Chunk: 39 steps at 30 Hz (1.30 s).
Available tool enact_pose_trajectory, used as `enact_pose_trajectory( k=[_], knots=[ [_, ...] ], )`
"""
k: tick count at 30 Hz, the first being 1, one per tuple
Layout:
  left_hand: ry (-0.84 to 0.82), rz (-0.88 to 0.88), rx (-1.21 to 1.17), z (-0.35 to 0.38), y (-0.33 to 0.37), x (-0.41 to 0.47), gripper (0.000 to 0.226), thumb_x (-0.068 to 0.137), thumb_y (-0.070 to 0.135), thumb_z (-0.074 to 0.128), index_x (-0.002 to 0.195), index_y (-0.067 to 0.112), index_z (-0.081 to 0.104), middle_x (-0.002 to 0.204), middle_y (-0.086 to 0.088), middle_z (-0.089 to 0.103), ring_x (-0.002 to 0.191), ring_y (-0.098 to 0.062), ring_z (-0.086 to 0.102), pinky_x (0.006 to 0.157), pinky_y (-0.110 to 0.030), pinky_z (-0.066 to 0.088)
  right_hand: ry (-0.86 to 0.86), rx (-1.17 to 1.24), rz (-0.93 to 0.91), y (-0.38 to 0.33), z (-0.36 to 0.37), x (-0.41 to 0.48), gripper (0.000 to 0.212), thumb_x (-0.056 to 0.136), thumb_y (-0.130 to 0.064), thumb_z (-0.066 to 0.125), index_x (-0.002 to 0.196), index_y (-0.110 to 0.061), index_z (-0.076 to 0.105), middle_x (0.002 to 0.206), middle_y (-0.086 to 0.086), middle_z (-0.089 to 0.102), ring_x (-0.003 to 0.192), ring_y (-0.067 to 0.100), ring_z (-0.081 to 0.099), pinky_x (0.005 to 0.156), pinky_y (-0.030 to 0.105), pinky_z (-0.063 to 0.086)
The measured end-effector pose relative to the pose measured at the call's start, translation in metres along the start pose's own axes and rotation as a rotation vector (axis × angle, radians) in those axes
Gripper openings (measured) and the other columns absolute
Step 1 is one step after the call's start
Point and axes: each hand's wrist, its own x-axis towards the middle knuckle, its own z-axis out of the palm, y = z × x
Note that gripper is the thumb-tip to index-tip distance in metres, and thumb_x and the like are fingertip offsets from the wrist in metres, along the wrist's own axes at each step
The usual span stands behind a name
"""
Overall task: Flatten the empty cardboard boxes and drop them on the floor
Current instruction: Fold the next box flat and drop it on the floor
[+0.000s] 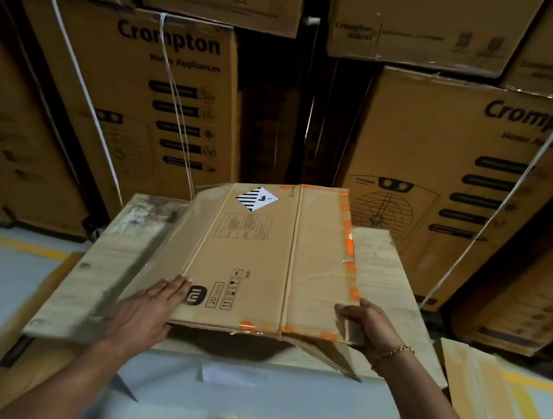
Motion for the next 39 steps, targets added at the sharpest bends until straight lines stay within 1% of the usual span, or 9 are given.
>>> enact_pose_trajectory(
  k=[5, 10, 16, 19, 22, 25, 31, 34, 39],
  knots=[
    [0.071, 0.136, 0.055, 0.043, 0.01, -0.028, 0.098, 0.028, 0.006, 0.087, 0.124, 0.017, 0.069, 0.126, -0.001, 0.068, 0.092, -0.02, 0.073, 0.066, -0.026, 0.059, 0.093, -0.187, 0.019, 0.053, -0.019, -0.011, 0.019, 0.077, 0.004, 0.069, 0.095, 0.008, 0.066, 0.072, 0.015, 0.072, 0.052, 0.021, 0.067, 0.043, 0.024, 0.049],
    [-0.01, 0.206, 0.128, 0.099, 0.011, -0.045, 0.082, 0.05, 0.004, 0.071, 0.131, 0.011, 0.059, 0.127, -0.009, 0.066, 0.1, -0.028, 0.067, 0.076, -0.04, 0.058, 0.336, -0.448, 0.103, 0.121, -0.024, 0.005, 0.024, 0.09, -0.004, 0.062, 0.113, 0.0, 0.062, 0.103, 0.022, 0.068, 0.091, 0.04, 0.065, 0.078, 0.05, 0.058],
    [-0.212, 0.168, 0.081, 0.128, -0.017, -0.057, 0.095, 0.027, 0.032, 0.088, 0.119, 0.02, 0.068, 0.126, -0.005, 0.067, 0.106, -0.029, 0.066, 0.071, -0.051, 0.059, 0.334, -1.119, 0.082, 0.182, 0.016, 0.004, 0.067, 0.084, -0.045, 0.064, 0.144, -0.024, 0.044, 0.146, 0.002, 0.046, 0.124, 0.027, 0.053, 0.1, 0.041, 0.046],
    [-0.342, -0.02, -0.049, 0.127, -0.039, -0.06, 0.094, 0.05, 0.074, 0.072, 0.13, 0.026, 0.064, 0.144, -0.001, 0.053, 0.128, -0.024, 0.054, 0.093, -0.049, 0.053, 0.24, -1.035, 0.181, 0.203, 0.026, 0.01, 0.083, 0.079, -0.049, 0.067, 0.15, -0.021, 0.035, 0.151, 0.006, 0.04, 0.128, 0.03, 0.049, 0.103, 0.044, 0.045],
    [-0.394, -0.47, -0.388, 0.143, -0.067, -0.047, 0.096, 0.079, 0.067, 0.057, 0.156, 0.021, 0.022, 0.162, -0.002, 0.02, 0.146, -0.026, 0.024, 0.112, -0.043, 0.034, 0.307, -0.848, 0.287, 0.243, -0.007, 0.041, 0.094, 0.066, -0.056, 0.064, 0.147, -0.018, 0.037, 0.143, 0.013, 0.05, 0.118, 0.032, 0.058, 0.099, 0.047, 0.05],
    [-0.409, -0.76, -0.872, 0.158, -0.089, -0.038, 0.107, 0.062, 0.056, 0.075, 0.149, 0.01, 0.033, 0.142, -0.013, 0.05, 0.126, -0.032, 0.05, 0.104, -0.042, 0.043, 0.348, -0.676, 0.33, 0.238, -0.002, 0.041, 0.086, 0.081, -0.042, 0.065, 0.151, -0.008, 0.029, 0.141, 0.021, 0.051, 0.121, 0.036, 0.055, 0.102, 0.046, 0.047],
    [-0.264, -0.981, -1.179, 0.166, -0.103, -0.022, 0.1, 0.072, 0.05, 0.081, 0.146, 0.002, 0.035, 0.146, -0.02, 0.045, 0.13, -0.035, 0.047, 0.101, -0.037, 0.039, 0.397, -0.48, 0.326, 0.24, 0.001, 0.057, 0.079, 0.068, -0.062, 0.071, 0.116, 0.0, 0.061, 0.104, 0.016, 0.069, 0.092, 0.031, 0.065, 0.087, 0.046, 0.054],
    [-0.253, -1.041, -1.166, 0.157, -0.109, -0.012, 0.085, 0.079, 0.051, 0.076, 0.142, 0.003, 0.046, 0.144, -0.019, 0.049, 0.128, -0.035, 0.049, 0.102, -0.036, 0.04, 0.507, -0.42, 0.286, 0.219, 0.015, 0.041, 0.054, 0.087, -0.052, 0.064, 0.109, -0.003, 0.061, 0.103, 0.016, 0.066, 0.091, 0.033, 0.063, 0.087, 0.046, 0.053],
    [-0.229, -1.044, -1.116, 0.134, -0.113, -0.001, 0.086, 0.076, 0.063, 0.073, 0.137, 0.004, 0.053, 0.14, -0.02, 0.053, 0.127, -0.037, 0.05, 0.104, -0.04, 0.041, 0.637, -0.596, 0.2, 0.193, 0.017, 0.036, 0.064, 0.088, -0.073, 0.043, 0.092, -0.012, 0.062, 0.095, 0.014, 0.065, 0.087, 0.034, 0.062, 0.085, 0.047, 0.053]
  ],
)
